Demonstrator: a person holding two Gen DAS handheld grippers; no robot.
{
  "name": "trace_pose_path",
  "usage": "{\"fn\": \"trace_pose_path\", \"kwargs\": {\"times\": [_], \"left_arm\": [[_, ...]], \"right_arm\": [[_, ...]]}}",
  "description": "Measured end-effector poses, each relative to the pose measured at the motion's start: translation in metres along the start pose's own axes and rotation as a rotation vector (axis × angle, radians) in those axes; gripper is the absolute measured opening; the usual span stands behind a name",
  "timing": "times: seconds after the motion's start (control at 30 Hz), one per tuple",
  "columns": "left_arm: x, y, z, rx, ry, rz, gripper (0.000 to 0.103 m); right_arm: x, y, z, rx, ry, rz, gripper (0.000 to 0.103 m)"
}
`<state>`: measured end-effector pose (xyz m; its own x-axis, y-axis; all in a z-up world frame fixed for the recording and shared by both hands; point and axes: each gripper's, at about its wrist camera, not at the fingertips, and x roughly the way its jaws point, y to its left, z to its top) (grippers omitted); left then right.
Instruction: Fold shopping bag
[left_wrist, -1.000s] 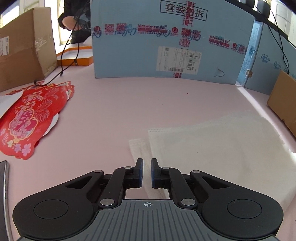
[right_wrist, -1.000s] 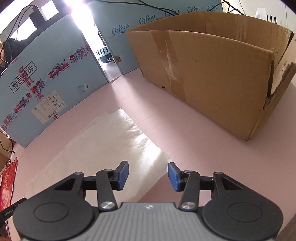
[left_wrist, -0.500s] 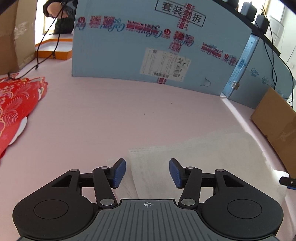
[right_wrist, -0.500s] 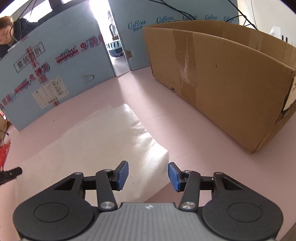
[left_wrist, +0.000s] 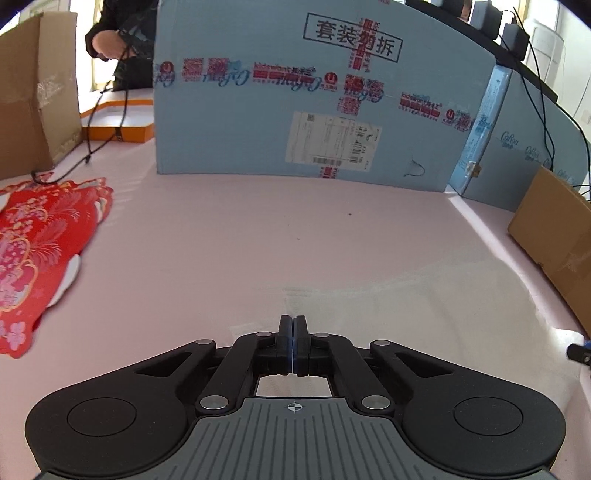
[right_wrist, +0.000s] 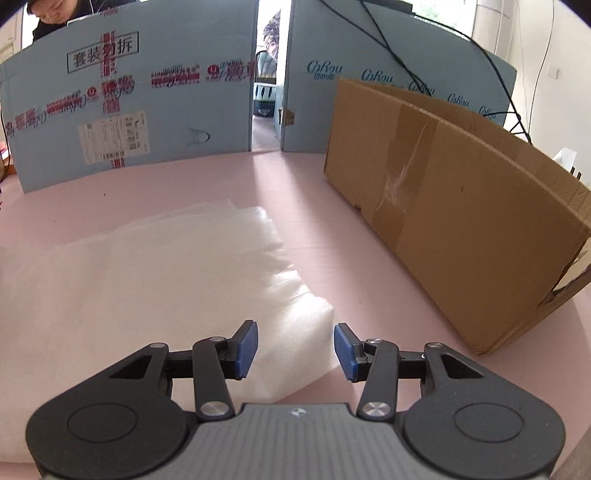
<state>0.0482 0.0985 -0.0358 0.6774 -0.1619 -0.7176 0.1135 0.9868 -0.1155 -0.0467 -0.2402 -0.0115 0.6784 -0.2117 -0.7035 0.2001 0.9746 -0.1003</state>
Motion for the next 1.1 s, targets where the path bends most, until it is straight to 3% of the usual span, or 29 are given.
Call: {"fn": "trace_pose_path", "kwargs": {"times": [0.17, 0.27, 0.37, 0.4, 0.43, 0.5, 0.6, 0.67, 0.7, 0.73, 0.8, 0.9, 1.1], "left_arm": [[0.009, 0.009, -0.010, 0.029, 0.070, 0.039, 0.000], [0.010, 0.006, -0.012, 0.053, 0.060, 0.049, 0.002], [0.004, 0.002, -0.013, 0.052, 0.015, 0.043, 0.024], [0.006, -0.001, -0.012, 0.062, 0.007, 0.037, 0.037], [0.007, -0.004, -0.012, 0.072, -0.001, 0.031, 0.042], [0.010, -0.010, -0.011, 0.092, -0.018, 0.019, 0.042], [0.000, -0.020, -0.009, 0.086, -0.038, 0.063, 0.043], [-0.017, -0.030, -0.011, 0.081, -0.053, 0.051, 0.053], [-0.025, -0.037, -0.013, 0.093, -0.055, 0.031, 0.065], [-0.033, -0.046, -0.016, 0.115, -0.053, 0.009, 0.071], [-0.048, -0.071, -0.027, 0.208, -0.039, -0.046, 0.072], [-0.062, -0.109, -0.043, 0.320, -0.012, -0.044, 0.076], [-0.052, -0.130, -0.066, 0.307, 0.056, 0.039, 0.076]], "right_arm": [[-0.003, -0.007, 0.006, 0.010, -0.014, -0.027, 0.051], [-0.003, -0.008, 0.003, -0.008, 0.000, -0.026, 0.054], [0.005, -0.005, 0.000, -0.043, 0.038, -0.029, 0.056], [0.008, -0.005, -0.002, -0.051, 0.051, -0.034, 0.056], [0.010, -0.005, -0.003, -0.054, 0.064, -0.045, 0.056], [0.014, -0.007, -0.004, -0.054, 0.085, -0.051, 0.056], [0.011, -0.012, -0.004, -0.076, 0.073, -0.005, 0.056], [0.004, -0.018, -0.002, -0.092, 0.043, 0.065, 0.057], [0.002, -0.021, -0.001, -0.103, 0.030, 0.101, 0.057], [-0.001, -0.024, -0.001, -0.135, 0.018, 0.144, 0.059], [-0.004, -0.027, 0.000, -0.216, 0.008, 0.211, 0.061], [-0.009, -0.032, -0.010, -0.419, 0.010, 0.326, 0.063], [-0.011, -0.019, -0.036, -0.818, -0.079, 0.364, 0.068]]}}
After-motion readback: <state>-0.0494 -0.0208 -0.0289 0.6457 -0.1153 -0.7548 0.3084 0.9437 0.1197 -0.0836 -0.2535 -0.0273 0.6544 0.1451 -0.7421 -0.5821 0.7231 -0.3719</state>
